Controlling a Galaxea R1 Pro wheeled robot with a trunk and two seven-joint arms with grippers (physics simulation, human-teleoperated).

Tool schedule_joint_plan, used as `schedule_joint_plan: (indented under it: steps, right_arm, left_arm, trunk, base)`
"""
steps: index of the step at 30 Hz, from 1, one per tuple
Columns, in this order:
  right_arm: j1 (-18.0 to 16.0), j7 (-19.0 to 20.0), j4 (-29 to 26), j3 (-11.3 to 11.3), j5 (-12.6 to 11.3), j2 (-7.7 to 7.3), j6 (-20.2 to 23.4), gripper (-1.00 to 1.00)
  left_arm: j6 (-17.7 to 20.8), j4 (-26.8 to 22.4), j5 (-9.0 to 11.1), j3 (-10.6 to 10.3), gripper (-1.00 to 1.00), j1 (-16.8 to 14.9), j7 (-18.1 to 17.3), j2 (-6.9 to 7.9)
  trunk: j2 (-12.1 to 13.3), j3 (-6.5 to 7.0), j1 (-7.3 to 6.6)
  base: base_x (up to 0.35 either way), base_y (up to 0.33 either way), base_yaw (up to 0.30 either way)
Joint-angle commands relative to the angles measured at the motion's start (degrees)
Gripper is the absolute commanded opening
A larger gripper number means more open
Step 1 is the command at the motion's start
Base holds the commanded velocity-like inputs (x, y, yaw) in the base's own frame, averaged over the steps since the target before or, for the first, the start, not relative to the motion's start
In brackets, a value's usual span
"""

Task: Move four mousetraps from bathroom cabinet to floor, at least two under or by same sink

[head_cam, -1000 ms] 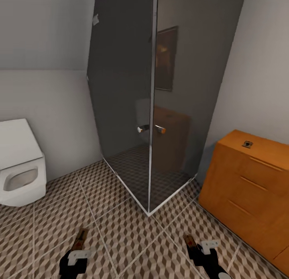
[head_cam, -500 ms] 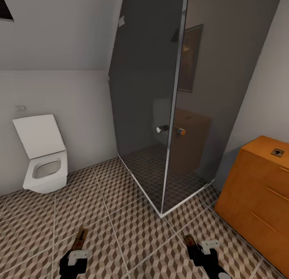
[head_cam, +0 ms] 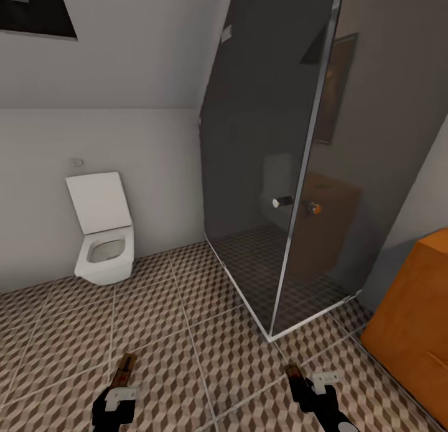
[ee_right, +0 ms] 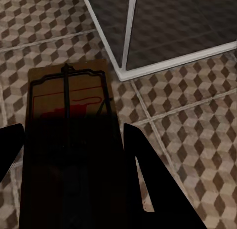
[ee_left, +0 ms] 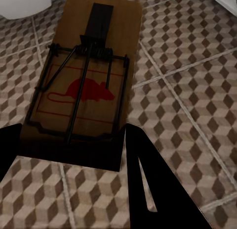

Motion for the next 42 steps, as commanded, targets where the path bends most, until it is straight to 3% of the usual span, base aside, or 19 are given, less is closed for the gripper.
schedule_joint_plan:
  steps: [1,42]
  right_arm:
    - [0.0,0.0,0.0,0.1,0.2,-0.01,-0.2,-1.00]
    - [0.0,0.0,0.0,0.2,0.2,0.05,-0.2,-1.00]
  left_arm:
    - [-0.2,0.2,-0.3,-0.5,-1.00,-0.1,0.7,-0.07]
    - [-0.2,0.2,-0.3,-0.5,-1.00,-0.1,0.7,-0.12]
  trunk:
    - [0.0,-0.05,0.00]
    - [0.0,-0.05,0.00]
  base:
    - [0.000,0.000,0.275]
    - [0.000,0.000,0.275]
